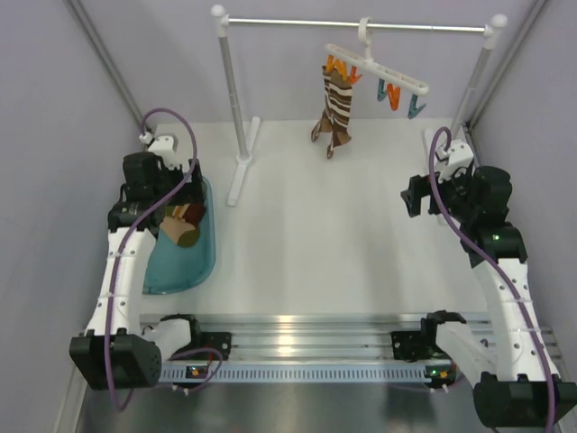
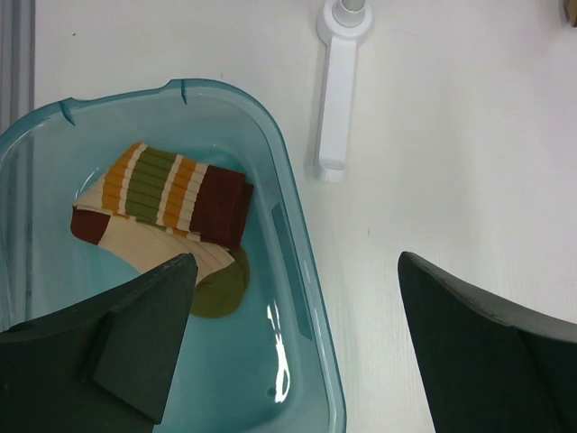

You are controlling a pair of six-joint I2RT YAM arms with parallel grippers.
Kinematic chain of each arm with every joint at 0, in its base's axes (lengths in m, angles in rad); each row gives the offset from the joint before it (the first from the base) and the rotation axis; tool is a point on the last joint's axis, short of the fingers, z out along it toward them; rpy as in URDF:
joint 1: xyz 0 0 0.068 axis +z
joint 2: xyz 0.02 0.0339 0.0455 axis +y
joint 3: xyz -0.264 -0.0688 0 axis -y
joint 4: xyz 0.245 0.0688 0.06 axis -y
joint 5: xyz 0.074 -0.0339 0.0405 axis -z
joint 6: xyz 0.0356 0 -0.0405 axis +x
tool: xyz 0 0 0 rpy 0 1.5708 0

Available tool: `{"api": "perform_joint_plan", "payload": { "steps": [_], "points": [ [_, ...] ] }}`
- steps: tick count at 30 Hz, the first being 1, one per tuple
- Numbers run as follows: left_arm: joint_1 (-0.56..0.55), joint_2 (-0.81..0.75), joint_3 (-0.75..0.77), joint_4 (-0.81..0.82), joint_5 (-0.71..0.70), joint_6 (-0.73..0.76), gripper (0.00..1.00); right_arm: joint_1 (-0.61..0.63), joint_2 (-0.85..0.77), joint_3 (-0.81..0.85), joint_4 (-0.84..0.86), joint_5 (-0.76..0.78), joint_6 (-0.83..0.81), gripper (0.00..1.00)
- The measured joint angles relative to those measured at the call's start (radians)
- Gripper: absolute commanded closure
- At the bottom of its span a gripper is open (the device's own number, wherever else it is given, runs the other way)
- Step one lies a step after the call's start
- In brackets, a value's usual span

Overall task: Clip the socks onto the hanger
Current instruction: Open the clamp at the hanger.

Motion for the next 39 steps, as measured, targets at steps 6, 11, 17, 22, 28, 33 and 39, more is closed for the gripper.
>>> {"api": "perform_joint_plan", "payload": {
  "steps": [6, 11, 17, 22, 28, 33, 39],
  "points": [
    [0.0, 0.005, -0.001, 0.089, 0.048, 0.023, 0.02, 0.0, 0.0, -0.003, 0.003, 0.018, 0.003, 0.0],
    [-0.005, 0.043, 0.0, 0.225, 0.267, 0.032, 0.03, -0.014, 0.001, 0.0, 0.003, 0.011, 0.005, 0.0],
    [-0.18, 0.146, 0.003, 0.498, 0.457, 0.009, 0.06, -0.069, 0.011, 0.053, -0.013, -0.056, 0.05, 0.0],
    [-0.402, 0.291, 0.091, 0.74, 0.506, 0.007, 0.13, -0.157, 0.022, 0.133, 0.013, -0.181, 0.148, 0.0],
    [-0.614, 0.506, 0.264, 1.01, 0.471, -0.035, 0.22, -0.252, 0.024, 0.18, 0.146, -0.326, 0.34, 0.01],
    [-0.748, 0.661, 0.365, 1.186, 0.451, -0.039, 0.23, -0.258, 0.061, 0.29, 0.224, -0.391, 0.452, 0.03],
    [-0.823, 0.847, 0.53, 1.352, 0.378, -0.04, 0.22, -0.27, 0.114, 0.399, 0.302, -0.418, 0.549, 0.08]
  ]
}}
